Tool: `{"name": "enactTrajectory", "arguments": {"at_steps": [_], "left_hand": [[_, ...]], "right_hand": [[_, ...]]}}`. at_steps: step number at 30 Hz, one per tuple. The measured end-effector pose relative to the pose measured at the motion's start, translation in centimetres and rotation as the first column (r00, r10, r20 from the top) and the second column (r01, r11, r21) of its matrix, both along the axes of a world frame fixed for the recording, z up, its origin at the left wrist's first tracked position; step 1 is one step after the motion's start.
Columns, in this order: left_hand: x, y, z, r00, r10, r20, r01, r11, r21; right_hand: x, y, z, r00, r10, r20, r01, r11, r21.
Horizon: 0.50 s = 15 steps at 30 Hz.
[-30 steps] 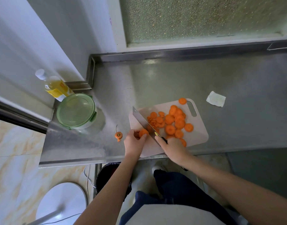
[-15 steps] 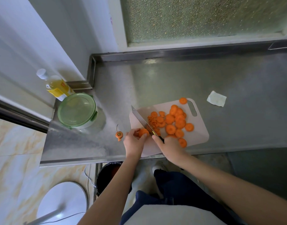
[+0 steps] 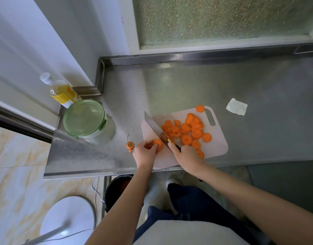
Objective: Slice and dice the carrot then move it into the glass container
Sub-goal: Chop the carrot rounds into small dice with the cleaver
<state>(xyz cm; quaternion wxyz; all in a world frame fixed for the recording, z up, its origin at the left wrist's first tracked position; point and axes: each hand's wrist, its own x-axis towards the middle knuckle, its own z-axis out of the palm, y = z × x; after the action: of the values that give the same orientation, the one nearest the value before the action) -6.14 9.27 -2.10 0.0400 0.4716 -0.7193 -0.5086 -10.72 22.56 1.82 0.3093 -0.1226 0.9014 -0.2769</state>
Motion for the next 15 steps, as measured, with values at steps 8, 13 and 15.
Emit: {"name": "enactTrajectory", "arguments": {"at_steps": [8, 13, 15], "left_hand": [[-0.1, 0.4, 0.4, 0.997, 0.070, 0.020, -0.071, 0.997, 0.043], [-0.1, 0.6, 0.6, 0.997, 0.076, 0.023, -0.077, 0.996, 0.037], [-0.1, 0.6, 0.5, 0.997, 0.071, 0.023, -0.071, 0.997, 0.032]], "right_hand": [[-0.1, 0.5, 0.5, 0.999, -0.031, 0.042, 0.030, 0.999, 0.010], [0.2, 0.3, 1.2, 0.999, -0.001, 0.037, 0.001, 1.000, -0.005], [0.3, 0.1, 1.3, 0.999, 0.013, 0.036, -0.013, 1.000, -0.006]]}}
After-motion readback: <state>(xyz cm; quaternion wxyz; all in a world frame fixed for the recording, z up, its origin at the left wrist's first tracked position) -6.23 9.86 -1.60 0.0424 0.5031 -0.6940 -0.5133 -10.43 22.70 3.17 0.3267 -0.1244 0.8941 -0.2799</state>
